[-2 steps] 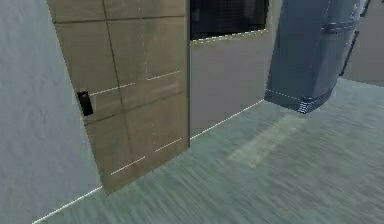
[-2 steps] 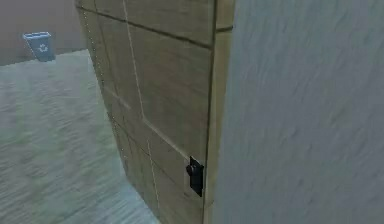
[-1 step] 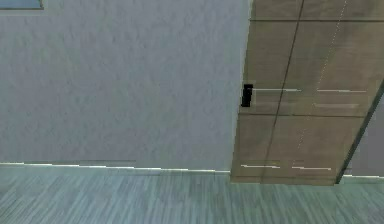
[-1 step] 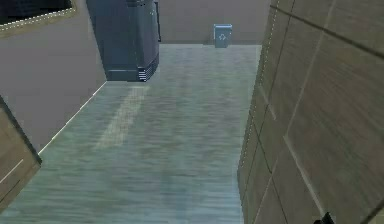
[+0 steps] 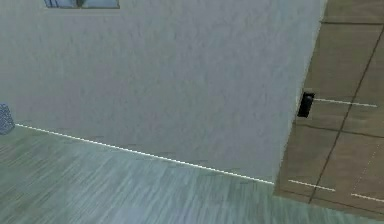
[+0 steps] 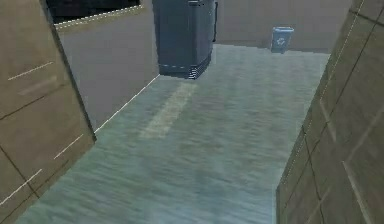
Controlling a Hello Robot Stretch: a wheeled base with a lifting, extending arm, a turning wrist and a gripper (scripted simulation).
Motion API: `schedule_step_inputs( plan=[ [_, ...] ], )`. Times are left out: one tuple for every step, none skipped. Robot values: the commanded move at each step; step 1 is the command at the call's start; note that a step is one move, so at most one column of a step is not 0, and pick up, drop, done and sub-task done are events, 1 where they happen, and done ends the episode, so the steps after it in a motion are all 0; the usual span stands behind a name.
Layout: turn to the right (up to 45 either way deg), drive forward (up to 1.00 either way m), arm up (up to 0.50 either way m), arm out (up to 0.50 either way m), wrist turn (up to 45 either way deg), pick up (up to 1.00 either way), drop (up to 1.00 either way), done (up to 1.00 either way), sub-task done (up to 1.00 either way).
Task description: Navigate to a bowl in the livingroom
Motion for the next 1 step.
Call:
schedule_step_inputs(
  plan=[
    [0.0,0.15,0.0,0.0,0.0,0.0,0.0,0.0,0.0]
  ],
)
